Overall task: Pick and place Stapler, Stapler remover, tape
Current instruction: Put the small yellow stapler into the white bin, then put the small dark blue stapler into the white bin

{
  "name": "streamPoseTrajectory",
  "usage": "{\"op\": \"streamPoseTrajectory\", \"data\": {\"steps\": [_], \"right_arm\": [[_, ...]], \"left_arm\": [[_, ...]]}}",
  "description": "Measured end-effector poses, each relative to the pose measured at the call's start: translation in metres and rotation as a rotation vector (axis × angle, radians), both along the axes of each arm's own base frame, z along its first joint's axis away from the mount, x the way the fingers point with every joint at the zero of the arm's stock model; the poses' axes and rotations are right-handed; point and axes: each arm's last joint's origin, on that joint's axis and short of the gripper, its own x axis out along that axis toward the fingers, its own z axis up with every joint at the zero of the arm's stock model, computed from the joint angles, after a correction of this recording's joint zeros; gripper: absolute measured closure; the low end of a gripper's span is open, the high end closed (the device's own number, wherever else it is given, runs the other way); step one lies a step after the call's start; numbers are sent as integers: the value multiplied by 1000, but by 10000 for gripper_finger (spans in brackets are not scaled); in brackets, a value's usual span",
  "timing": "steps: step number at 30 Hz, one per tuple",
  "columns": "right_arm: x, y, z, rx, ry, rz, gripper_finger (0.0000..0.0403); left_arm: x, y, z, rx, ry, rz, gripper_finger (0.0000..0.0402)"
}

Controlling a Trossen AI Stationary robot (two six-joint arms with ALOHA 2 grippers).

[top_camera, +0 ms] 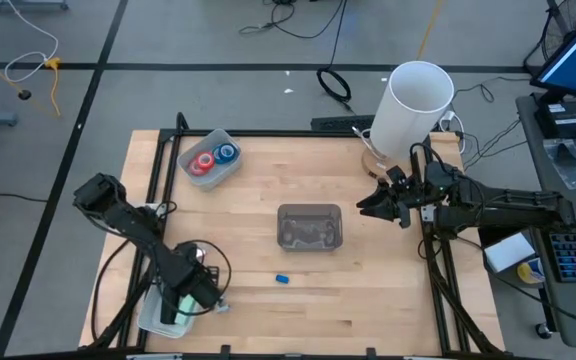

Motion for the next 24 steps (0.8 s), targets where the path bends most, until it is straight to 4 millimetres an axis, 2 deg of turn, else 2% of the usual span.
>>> {"op": "streamPoseTrajectory", "data": {"steps": [9, 18, 24], "right_arm": [[0, 0, 0, 6, 1, -2, 236], [0, 0, 0, 5, 1, -2, 236], [0, 0, 0, 3, -1, -2, 236]], "left_arm": [[0, 0, 1, -15, -2, -28, 309], [-2, 1, 8, -45, -15, -36, 205], [-12, 10, 33, -85, -98, -11, 171]]}}
